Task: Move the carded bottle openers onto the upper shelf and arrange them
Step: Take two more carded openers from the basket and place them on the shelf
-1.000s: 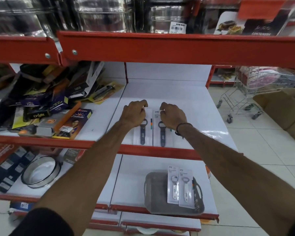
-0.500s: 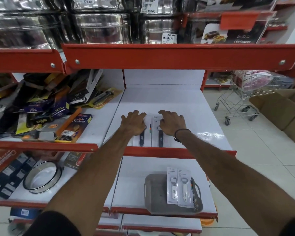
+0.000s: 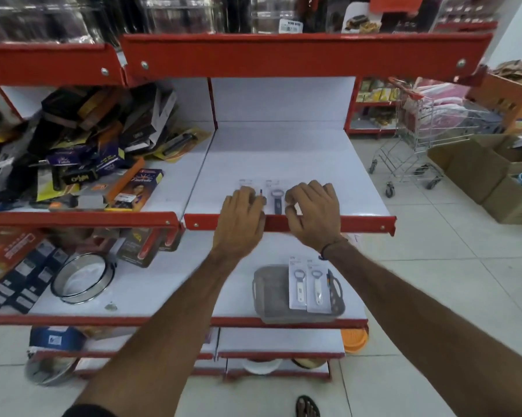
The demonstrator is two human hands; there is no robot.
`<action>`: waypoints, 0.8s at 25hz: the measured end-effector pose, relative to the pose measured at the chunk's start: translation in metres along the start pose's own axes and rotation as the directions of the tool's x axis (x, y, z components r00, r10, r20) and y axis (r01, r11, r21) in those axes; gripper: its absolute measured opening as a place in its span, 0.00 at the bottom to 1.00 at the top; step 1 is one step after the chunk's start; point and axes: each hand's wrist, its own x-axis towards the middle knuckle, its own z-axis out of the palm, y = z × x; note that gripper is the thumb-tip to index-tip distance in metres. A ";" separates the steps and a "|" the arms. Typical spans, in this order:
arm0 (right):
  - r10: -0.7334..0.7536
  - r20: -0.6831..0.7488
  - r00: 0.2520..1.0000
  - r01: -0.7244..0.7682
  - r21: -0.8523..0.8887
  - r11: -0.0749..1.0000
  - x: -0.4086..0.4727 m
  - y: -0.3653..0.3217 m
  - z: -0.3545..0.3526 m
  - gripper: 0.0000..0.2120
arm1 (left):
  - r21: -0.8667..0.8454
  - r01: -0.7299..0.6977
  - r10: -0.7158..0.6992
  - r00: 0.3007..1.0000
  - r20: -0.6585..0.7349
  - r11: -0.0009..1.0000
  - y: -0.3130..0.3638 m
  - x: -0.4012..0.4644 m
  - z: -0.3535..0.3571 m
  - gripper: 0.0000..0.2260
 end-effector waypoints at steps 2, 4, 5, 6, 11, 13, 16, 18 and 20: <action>-0.067 0.032 0.997 0.066 0.022 0.998 -0.042 -0.004 -0.010 0.03 | -0.068 -0.131 0.133 0.991 0.029 0.989 0.019 -0.038 0.009 0.05; -0.049 0.170 0.984 0.048 0.005 0.999 -0.086 -0.002 -0.012 0.03 | -0.097 -0.224 0.237 0.958 0.159 0.970 0.035 -0.072 0.023 0.04; 0.010 0.274 0.962 -0.002 -0.030 1.000 -0.103 0.000 -0.010 0.06 | -0.112 -0.243 0.264 0.934 0.239 0.964 0.039 -0.086 0.031 0.04; 0.105 0.390 0.915 -0.076 -0.088 0.993 -0.117 0.005 -0.007 0.09 | -0.123 -0.239 0.267 0.908 0.323 0.963 0.044 -0.097 0.040 0.08; 0.461 0.710 0.532 -0.378 -0.288 0.880 -0.146 0.045 0.032 0.22 | -0.093 0.077 0.010 0.714 0.700 0.993 0.059 -0.109 0.100 0.18; 0.466 0.776 0.425 -0.413 -0.292 0.863 -0.148 0.066 0.056 0.28 | -0.130 0.284 -0.094 0.658 0.747 0.950 0.063 -0.100 0.127 0.21; 0.440 0.852 0.283 -0.426 -0.299 0.854 -0.154 0.093 0.094 0.35 | -0.068 0.207 -0.083 0.643 0.761 0.976 0.065 -0.087 0.175 0.25; 0.429 0.876 0.220 -0.417 -0.313 0.853 -0.159 0.104 0.114 0.36 | -0.102 0.071 0.021 0.712 0.702 0.992 0.066 -0.082 0.196 0.31; 0.415 0.887 0.203 -0.419 -0.304 0.855 -0.164 0.111 0.128 0.35 | -0.113 0.023 0.063 0.720 0.691 0.993 0.066 -0.078 0.209 0.33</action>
